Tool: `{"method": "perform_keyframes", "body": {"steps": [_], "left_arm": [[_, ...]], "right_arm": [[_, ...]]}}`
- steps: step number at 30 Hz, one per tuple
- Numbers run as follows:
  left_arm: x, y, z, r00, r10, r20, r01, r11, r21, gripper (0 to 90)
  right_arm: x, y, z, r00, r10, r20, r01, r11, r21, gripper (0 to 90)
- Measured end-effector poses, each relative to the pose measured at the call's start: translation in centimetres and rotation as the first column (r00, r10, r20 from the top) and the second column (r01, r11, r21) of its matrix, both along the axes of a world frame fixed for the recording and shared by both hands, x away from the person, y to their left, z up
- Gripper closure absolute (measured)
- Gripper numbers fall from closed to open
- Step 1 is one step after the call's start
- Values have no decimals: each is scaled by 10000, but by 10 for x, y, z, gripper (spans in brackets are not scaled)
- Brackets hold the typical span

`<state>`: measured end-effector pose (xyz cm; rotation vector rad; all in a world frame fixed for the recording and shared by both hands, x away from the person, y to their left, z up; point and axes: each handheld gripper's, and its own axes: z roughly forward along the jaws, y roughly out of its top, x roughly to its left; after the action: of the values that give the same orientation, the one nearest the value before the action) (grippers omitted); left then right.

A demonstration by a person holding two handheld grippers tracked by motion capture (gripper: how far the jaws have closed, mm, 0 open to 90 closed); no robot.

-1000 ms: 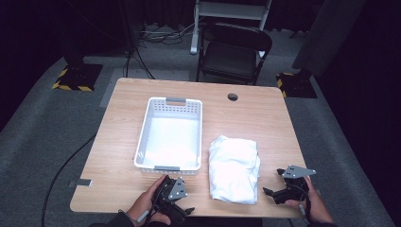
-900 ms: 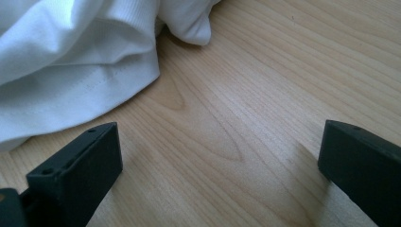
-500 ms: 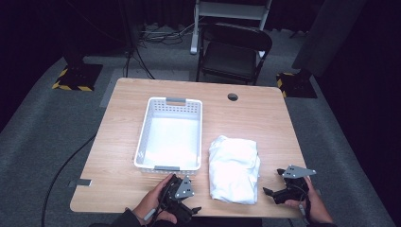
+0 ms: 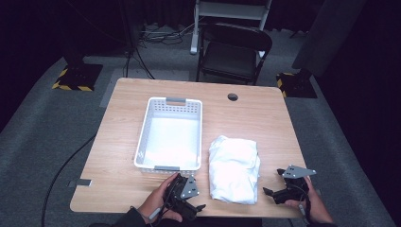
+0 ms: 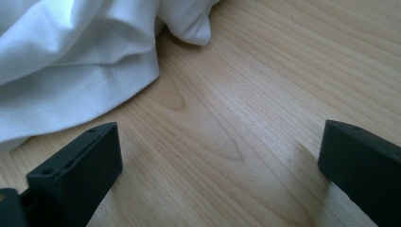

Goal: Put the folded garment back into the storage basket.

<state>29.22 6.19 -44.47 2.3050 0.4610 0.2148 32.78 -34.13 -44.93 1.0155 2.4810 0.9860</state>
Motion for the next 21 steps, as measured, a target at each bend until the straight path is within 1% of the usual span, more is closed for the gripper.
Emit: {"method": "perform_keyframes", "body": {"steps": [1, 4, 6, 13, 16, 18, 21], "left_arm": [[0, -1, 0, 10000, -4, 99, 5, 10000, -14, 93], [0, -4, 1, 10000, -18, 84, 19, 9999, -119, 91], [0, -6, 2, 9999, 22, 148, -20, 9999, -124, 92], [0, -15, 3, 9991, -96, 417, 103, 9998, -188, 106], [1, -20, 3, 9987, -273, 437, 277, 9996, -101, 124], [3, -23, 3, 9986, -355, 401, 361, 9992, -145, 125], [3, -28, 3, 9985, -371, 401, 377, 9992, -140, 127]], "right_arm": [[0, 0, 0, 10000, -1, -4, 1, 10000, 0, 4], [0, 0, 0, 10000, -3, -3, 3, 10000, 1, 4], [0, 0, 0, 10000, -1, -2, 1, 10000, 0, 4], [0, 0, 0, 10000, -1, -3, 1, 10000, 1, 4], [0, 0, 0, 10000, -1, -1, 1, 10000, 1, 4], [0, 0, 0, 10000, 0, -1, 0, 10000, 2, 4], [0, 0, 0, 10000, 4, -4, -4, 10000, 3, 4]]}}
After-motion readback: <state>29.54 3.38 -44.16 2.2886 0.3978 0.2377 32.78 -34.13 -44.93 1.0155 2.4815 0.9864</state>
